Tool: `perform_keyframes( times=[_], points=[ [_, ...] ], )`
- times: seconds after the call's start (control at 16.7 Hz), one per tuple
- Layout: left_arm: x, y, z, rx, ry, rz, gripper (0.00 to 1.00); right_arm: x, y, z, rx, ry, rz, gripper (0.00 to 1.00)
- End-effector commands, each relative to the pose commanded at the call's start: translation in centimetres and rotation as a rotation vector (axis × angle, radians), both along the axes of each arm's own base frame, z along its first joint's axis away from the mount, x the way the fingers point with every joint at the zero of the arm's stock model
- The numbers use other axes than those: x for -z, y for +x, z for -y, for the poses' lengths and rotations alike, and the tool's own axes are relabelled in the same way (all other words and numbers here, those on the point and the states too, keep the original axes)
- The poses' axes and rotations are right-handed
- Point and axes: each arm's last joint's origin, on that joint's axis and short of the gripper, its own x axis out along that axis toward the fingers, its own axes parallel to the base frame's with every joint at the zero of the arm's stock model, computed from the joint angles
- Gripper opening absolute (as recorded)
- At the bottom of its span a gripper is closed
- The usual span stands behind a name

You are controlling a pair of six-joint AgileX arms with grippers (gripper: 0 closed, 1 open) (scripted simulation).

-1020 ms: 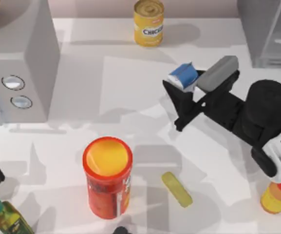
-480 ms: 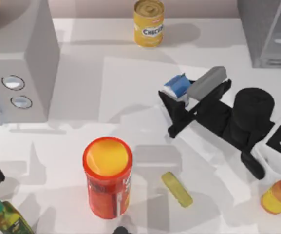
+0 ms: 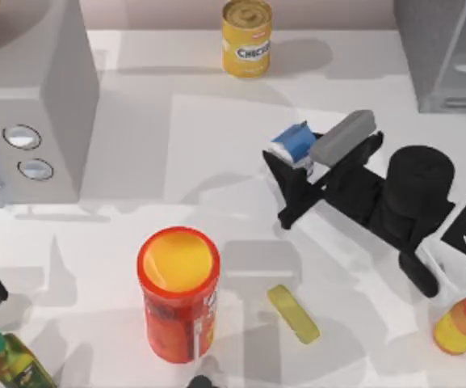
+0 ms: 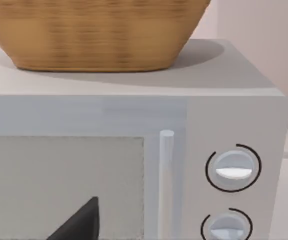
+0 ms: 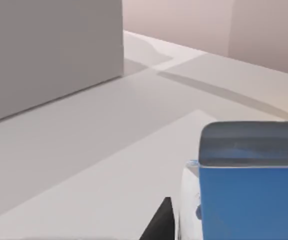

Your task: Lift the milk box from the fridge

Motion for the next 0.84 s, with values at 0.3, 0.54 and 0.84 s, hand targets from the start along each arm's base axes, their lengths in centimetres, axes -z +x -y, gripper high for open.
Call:
perform_keyframes(
  times=[0.3, 0.54, 0.84],
  points=[
    [0.00, 0.00, 0.00, 0.000, 0.000, 0.000, 1.00, 0.00, 0.00, 0.00, 0.000, 0.000, 0.000, 0.75],
    [0.00, 0.00, 0.00, 0.000, 0.000, 0.000, 1.00, 0.00, 0.00, 0.00, 0.000, 0.000, 0.000, 1.00],
    [0.00, 0.00, 0.00, 0.000, 0.000, 0.000, 1.00, 0.00, 0.00, 0.00, 0.000, 0.000, 0.000, 1.00]
  ],
)
